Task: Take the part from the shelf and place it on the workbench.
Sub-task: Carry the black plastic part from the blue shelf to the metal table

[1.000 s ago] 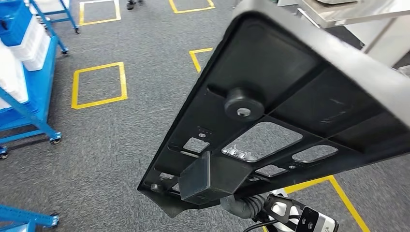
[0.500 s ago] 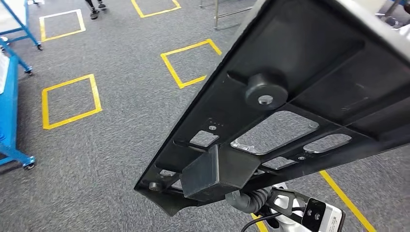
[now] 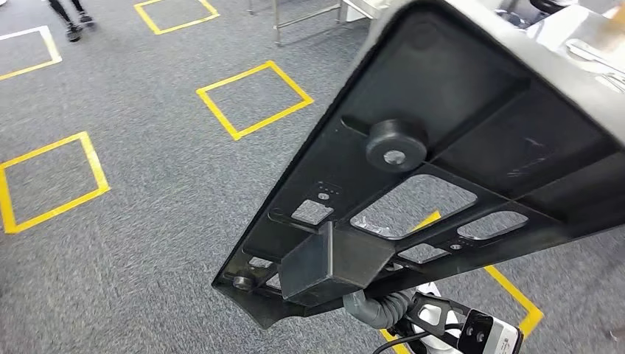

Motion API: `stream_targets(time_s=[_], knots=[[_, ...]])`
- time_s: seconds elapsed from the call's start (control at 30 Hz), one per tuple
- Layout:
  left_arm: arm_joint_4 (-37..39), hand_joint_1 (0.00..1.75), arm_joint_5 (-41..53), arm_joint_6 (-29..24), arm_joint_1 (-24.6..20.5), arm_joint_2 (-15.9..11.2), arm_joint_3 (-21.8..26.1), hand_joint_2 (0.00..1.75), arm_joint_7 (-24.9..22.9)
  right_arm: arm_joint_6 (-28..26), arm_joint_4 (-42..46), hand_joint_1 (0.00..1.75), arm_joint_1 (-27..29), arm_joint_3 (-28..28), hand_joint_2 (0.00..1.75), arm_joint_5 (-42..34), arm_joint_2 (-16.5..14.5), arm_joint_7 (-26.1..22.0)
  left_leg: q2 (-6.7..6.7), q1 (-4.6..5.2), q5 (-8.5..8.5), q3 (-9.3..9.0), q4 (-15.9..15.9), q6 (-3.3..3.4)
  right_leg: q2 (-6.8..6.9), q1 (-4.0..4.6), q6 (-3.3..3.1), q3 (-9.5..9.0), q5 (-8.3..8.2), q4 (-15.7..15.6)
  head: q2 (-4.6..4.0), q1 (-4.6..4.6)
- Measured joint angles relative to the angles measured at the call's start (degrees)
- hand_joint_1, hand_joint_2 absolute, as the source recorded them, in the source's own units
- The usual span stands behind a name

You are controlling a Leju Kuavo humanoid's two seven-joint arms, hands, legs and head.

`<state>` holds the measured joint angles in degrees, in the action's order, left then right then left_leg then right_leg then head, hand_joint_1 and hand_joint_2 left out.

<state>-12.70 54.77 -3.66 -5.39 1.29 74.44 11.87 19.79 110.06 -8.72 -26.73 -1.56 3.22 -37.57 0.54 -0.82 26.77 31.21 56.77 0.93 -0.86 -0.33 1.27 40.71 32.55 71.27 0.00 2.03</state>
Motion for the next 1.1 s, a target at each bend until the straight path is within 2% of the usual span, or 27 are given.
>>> stream_targets(time_s=[0.03, 0.07, 0.1, 0.13, 0.17, 0.2, 0.23, 0.27, 0.33, 0.37, 0.4, 0.47, 0.5, 0.53, 0.57, 0.6, 0.63, 0.7, 0.73, 0.77, 0.83, 0.9, 0.93, 0.97, 1.03, 1.07, 1.1], knots=[[0.0, 0.0, 0.24, 0.27, 0.0, 0.0, -0.06, 1.75, 0.01, -0.42, -0.01, 1.75, 0.04, 0.0, 1.75, 0.15, 0.01, 0.0, 0.77, 0.1, 0.05, 0.02, 0.02, 0.05, 0.35, -0.05, 0.08, 1.15, 0.62, 2.42, 0.0, 0.0], [0.0, 0.0, 0.42, 0.49, -0.08, 0.0, -0.17, 1.75, 0.01, -0.86, -0.01, 1.75, 0.06, 0.0, 1.75, 0.27, 0.03, 0.0, 1.48, 0.16, 0.11, 0.01, 0.04, 0.05, 0.55, -0.07, 0.09, 1.24, 0.14, 2.71, 0.0, 0.0], [0.0, 0.0, 0.59, 0.65, -0.22, 0.0, -0.31, 1.75, 0.02, -1.29, -0.01, 1.75, 0.04, -0.01, 1.75, 0.33, 0.05, 0.0, 2.14, 0.19, 0.19, -0.05, 0.06, 0.02, 0.81, -0.07, 0.03, 0.19, -1.26, 0.81, 0.0, 0.01], [0.0, 0.0, 0.74, 0.75, -0.37, 0.0, -0.47, 1.75, 0.02, -1.67, -0.01, 1.75, -0.01, -0.01, 1.75, 0.36, 0.07, 0.0, 2.7, 0.23, 0.29, -0.18, 0.06, -0.07, 1.48, 0.01, -0.15, -1.91, -3.23, -3.0, 0.0, 0.01], [0.0, 0.0, 0.84, 0.82, -0.5, 0.0, -0.63, 1.75, 0.01, -2.05, -0.01, 1.75, -0.15, -0.02, 1.75, 0.37, 0.09, 0.0, 3.21, 0.33, 0.41, -0.33, 0.07, -0.22, 2.85, 0.24, -0.46, -4.25, -4.72, -7.3, 0.0, 0.01], [0.0, 0.0, 0.92, 0.85, -0.58, 0.0, -0.74, 1.75, -0.02, -2.38, 0.0, 1.75, -0.33, -0.05, 1.75, 0.36, 0.12, 0.0, 3.65, 0.46, 0.55, -0.46, 0.11, -0.43, 3.94, 0.51, -0.82, -6.06, -5.78, -10.71, 0.0, 0.01], [0.0, 0.0, 0.92, 0.84, -0.64, 0.01, -0.81, 1.75, -0.08, -2.62, 0.01, 1.75, -0.55, -0.07, 1.75, 0.3, 0.17, 0.0, 4.1, 0.58, 0.69, -0.57, 0.15, -0.68, 4.71, 0.8, -1.16, -7.13, -6.23, -12.83, 0.0, 0.01], [0.0, 0.0, 0.84, 0.79, -0.65, 0.01, -0.84, 1.75, -0.16, -2.76, 0.01, 1.75, -0.73, -0.1, 1.75, 0.22, 0.25, 0.0, 4.6, 0.68, 0.79, -0.67, 0.15, -0.93, 4.89, 1.05, -1.45, -7.4, -6.14, -13.56, 0.0, 0.01], [0.0, 0.0, 0.48, 0.58, -0.71, 0.02, -0.83, 1.75, -0.33, -2.69, 0.03, 1.75, -0.87, -0.17, 1.75, 0.1, 0.45, 0.0, 5.4, 0.69, 1.07, -0.94, 0.13, -1.53, 3.49, 0.98, -1.98, -7.38, -6.41, -13.85, 0.0, 0.01], [0.0, 0.0, 0.33, 0.48, -0.73, 0.02, -0.83, 1.75, -0.38, -2.61, 0.06, 1.75, -0.92, -0.24, 1.75, 0.13, 0.52, 0.0, 4.89, 0.61, 1.59, -0.92, 0.61, -1.82, 2.91, 0.79, -2.31, -7.53, -6.57, -14.14, 0.0, 0.01], [0.0, 0.0, 0.22, 0.4, -0.73, 0.03, -0.83, 1.75, -0.4, -2.53, 0.09, 1.75, -1.02, -0.34, 1.75, 0.21, 0.57, 0.0, 3.83, 0.51, 2.68, -0.4, 2.12, -2.1, 2.32, 0.57, -2.66, -7.68, -6.77, -14.42, 0.0, 0.01], [0.0, 0.0, 0.1, 0.29, -0.54, 0.02, -0.83, 1.75, -0.49, -2.5, 0.12, 1.75, -1.2, -0.55, 1.75, 0.37, 0.59, 0.0, 1.1, 0.29, 6.19, 2.47, 8.63, -2.5, 1.13, 0.36, -3.07, -7.8, -6.97, -14.64, 0.0, 0.02], [0.0, 0.0, 0.07, 0.24, -0.38, 0.02, -0.82, 1.75, -0.59, -2.51, 0.08, 1.75, -1.22, -0.64, 1.75, 0.43, 0.6, 0.0, 0.39, 0.24, 7.87, 4.45, 12.68, -2.65, 0.44, 0.36, -3.14, -7.75, -7.0, -14.6, 0.0, 0.03], [0.0, 0.0, 0.03, 0.19, -0.22, 0.02, -0.81, 1.75, -0.74, -2.52, 0.03, 1.75, -1.19, -0.72, 1.75, 0.47, 0.61, 0.0, 0.09, 0.2, 8.73, 6.08, 15.76, -2.77, -0.31, 0.36, -3.15, -7.73, -7.0, -14.53, 0.0, 0.03], [0.0, 0.0, 0.0, 0.15, -0.09, 0.02, -0.8, 1.75, -0.88, -2.5, -0.03, 1.75, -1.17, -0.81, 1.75, 0.51, 0.62, 0.0, -0.03, 0.16, 8.58, 6.99, 17.13, -2.84, -1.06, 0.35, -3.13, -7.71, -6.98, -14.43, 0.0, 0.03], [0.0, 0.0, -0.07, 0.13, -0.04, 0.02, -0.79, 1.75, -0.99, -2.46, -0.11, 1.75, -1.17, -0.93, 1.75, 0.52, 0.62, 0.0, -0.09, 0.11, 7.19, 6.79, 16.09, -2.86, -1.8, 0.32, -3.07, -7.73, -6.94, -14.32, 0.0, 0.03], [0.0, 0.0, -0.16, 0.1, -0.02, 0.02, -0.78, 1.75, -1.05, -2.42, -0.17, 1.75, -1.18, -1.08, 1.75, 0.56, 0.62, 0.0, -0.45, 0.01, 4.94, 5.57, 12.89, -2.84, -2.56, 0.26, -2.94, -7.78, -6.86, -14.16, 0.0, 0.02], [0.0, 0.0, -0.31, 0.06, 0.01, 0.03, -0.78, 1.75, -1.03, -2.42, -0.27, 1.75, -1.23, -1.44, 1.75, 0.75, 0.61, 0.0, -2.65, -0.28, 1.17, 2.34, 4.91, -2.66, -3.89, 0.22, -2.52, -7.61, -6.64, -13.71, 0.0, 0.01], [0.0, 0.0, -0.35, 0.04, 0.07, 0.03, -0.78, 1.75, -1.03, -2.46, -0.31, 1.75, -1.25, -1.61, 1.75, 0.88, 0.6, 0.0, -3.66, -0.39, 0.35, 1.31, 2.36, -2.46, -4.51, 0.22, -2.21, -7.35, -6.63, -13.48, 0.0, 0.01], [0.0, 0.0, -0.35, 0.04, 0.13, 0.04, -0.77, 1.75, -1.02, -2.51, -0.34, 1.75, -1.26, -1.75, 1.75, 1.01, 0.58, 0.0, -4.23, -0.44, 0.27, 0.94, 1.29, -2.21, -5.04, 0.2, -1.89, -7.04, -6.69, -13.34, 0.0, 0.02], [0.0, 0.0, -0.31, 0.06, 0.13, 0.12, -0.76, 1.75, -1.03, -2.69, -0.4, 1.75, -1.22, -1.93, 1.75, 1.26, 0.58, 0.0, -3.51, -0.37, 0.19, 0.92, 1.04, -1.46, -5.87, 0.12, -1.16, -6.55, -6.89, -13.28, 0.0, 0.02], [0.0, 0.0, -0.12, 0.1, -0.1, 0.2, -0.77, 1.75, -1.04, -3.12, -0.4, 1.75, -1.21, -2.03, 1.75, 1.54, 0.6, 0.0, -2.43, -0.36, -0.11, 0.88, 0.69, -0.61, -3.95, 0.16, -0.55, -5.78, -5.8, -11.83, 0.0, 0.01], [0.0, 0.0, -0.03, 0.12, -0.16, 0.24, -0.78, 1.75, -1.05, -3.31, -0.38, 1.75, -1.21, -2.08, 1.75, 1.64, 0.61, 0.0, -1.81, -0.37, -0.23, 0.85, 0.52, -0.24, -2.37, 0.16, -0.34, -4.73, -4.35, -9.52, 0.0, 0.01], [0.0, 0.0, 0.04, 0.14, -0.13, 0.22, -0.78, 1.75, -1.07, -3.43, -0.37, 1.75, -1.23, -2.14, 1.75, 1.69, 0.61, 0.0, -1.2, -0.27, -0.22, 0.84, 0.49, -0.01, -0.85, 0.12, -0.18, -3.19, -2.5, -6.21, 0.0, 0.01], [0.0, 0.0, 0.04, 0.16, 0.06, 0.21, -0.77, 1.75, -1.07, -3.45, -0.36, 1.75, -1.19, -2.21, 1.75, 1.69, 0.62, 0.0, 0.19, -0.11, -0.12, 0.88, 0.5, 0.21, 0.21, -0.06, 0.05, 0.28, 0.6, 0.97, 0.0, 0.01], [0.0, 0.0, 0.04, 0.18, 0.09, 0.21, -0.77, 1.75, -1.06, -3.44, -0.36, 1.75, -1.15, -2.26, 1.75, 1.69, 0.62, 0.0, 0.94, -0.07, -0.07, 0.87, 0.51, 0.24, 0.39, -0.13, 0.12, 1.15, 0.86, 2.75, 0.0, 0.01], [0.0, 0.0, 0.04, 0.22, 0.05, 0.21, -0.76, 1.75, -1.03, -3.43, -0.36, 1.75, -1.12, -2.32, 1.75, 1.69, 0.62, 0.0, 1.65, -0.04, 0.0, 0.82, 0.51, 0.21, 0.6, -0.17, 0.13, 0.85, 0.01, 2.25, 0.0, 0.01]])
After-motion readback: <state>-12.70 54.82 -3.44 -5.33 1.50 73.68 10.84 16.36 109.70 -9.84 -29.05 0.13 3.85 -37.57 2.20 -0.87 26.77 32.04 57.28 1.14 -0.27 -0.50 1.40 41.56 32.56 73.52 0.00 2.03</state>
